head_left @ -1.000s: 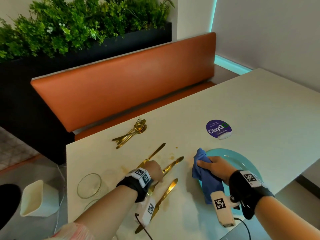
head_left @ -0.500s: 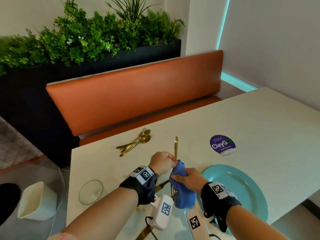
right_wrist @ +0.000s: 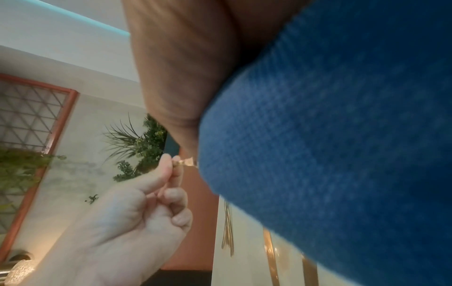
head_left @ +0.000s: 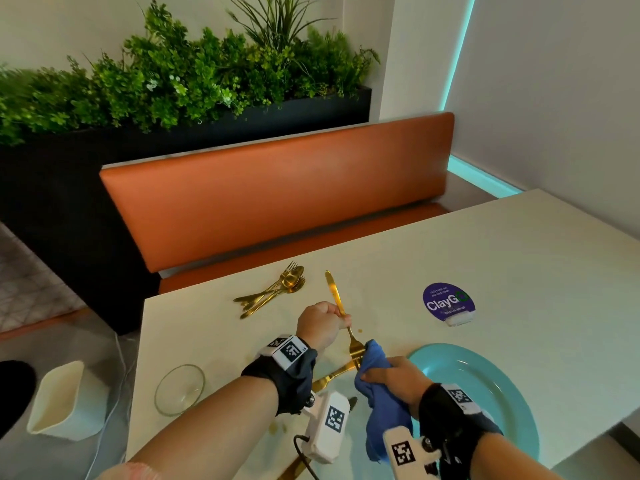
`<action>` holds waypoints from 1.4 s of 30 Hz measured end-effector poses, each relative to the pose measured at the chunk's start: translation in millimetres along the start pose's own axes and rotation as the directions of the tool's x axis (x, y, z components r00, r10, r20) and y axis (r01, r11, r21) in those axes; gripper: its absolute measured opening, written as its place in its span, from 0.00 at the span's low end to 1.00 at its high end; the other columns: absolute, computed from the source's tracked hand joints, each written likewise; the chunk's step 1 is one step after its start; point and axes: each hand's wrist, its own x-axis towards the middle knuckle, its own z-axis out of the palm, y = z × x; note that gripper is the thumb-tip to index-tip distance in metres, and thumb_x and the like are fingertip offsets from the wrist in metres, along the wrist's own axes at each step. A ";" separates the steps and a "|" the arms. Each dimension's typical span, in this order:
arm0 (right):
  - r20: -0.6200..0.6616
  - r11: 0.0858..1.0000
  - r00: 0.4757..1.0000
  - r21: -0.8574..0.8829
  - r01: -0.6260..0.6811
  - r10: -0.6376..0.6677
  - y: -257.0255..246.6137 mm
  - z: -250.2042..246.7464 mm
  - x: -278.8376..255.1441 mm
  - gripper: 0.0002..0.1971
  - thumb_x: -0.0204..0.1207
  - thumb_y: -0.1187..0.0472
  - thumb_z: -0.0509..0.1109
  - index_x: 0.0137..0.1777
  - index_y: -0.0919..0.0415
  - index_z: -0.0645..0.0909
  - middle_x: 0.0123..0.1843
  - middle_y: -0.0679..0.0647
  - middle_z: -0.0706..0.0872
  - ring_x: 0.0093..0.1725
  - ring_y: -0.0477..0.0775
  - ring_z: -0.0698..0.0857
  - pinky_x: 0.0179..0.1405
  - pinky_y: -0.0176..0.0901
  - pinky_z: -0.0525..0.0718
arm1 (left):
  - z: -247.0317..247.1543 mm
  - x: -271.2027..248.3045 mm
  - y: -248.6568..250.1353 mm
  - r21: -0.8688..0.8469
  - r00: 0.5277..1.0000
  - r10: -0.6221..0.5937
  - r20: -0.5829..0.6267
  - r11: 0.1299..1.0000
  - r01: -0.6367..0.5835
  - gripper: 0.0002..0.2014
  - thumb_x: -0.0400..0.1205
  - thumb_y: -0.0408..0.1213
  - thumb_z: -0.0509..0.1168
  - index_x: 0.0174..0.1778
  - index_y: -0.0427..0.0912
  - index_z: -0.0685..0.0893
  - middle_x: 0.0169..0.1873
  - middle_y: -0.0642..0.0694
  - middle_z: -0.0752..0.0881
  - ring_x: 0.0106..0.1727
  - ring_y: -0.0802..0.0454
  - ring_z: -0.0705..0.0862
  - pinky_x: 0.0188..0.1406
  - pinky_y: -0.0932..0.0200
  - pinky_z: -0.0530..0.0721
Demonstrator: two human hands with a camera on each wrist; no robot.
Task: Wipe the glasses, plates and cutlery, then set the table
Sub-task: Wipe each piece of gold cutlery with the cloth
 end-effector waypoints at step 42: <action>-0.237 0.973 0.963 0.158 0.168 -0.128 -69.1 -8.0 44.8 0.10 0.76 0.58 0.71 0.35 0.61 0.81 0.45 0.64 0.85 0.46 0.60 0.81 0.51 0.50 0.80 | 2.3 -12.7 0.7 0.052 0.925 -0.122 0.359 0.992 0.111 0.06 0.74 0.28 0.70 0.33 0.37 0.80 0.31 0.44 0.79 0.33 0.54 0.74 0.38 0.64 0.73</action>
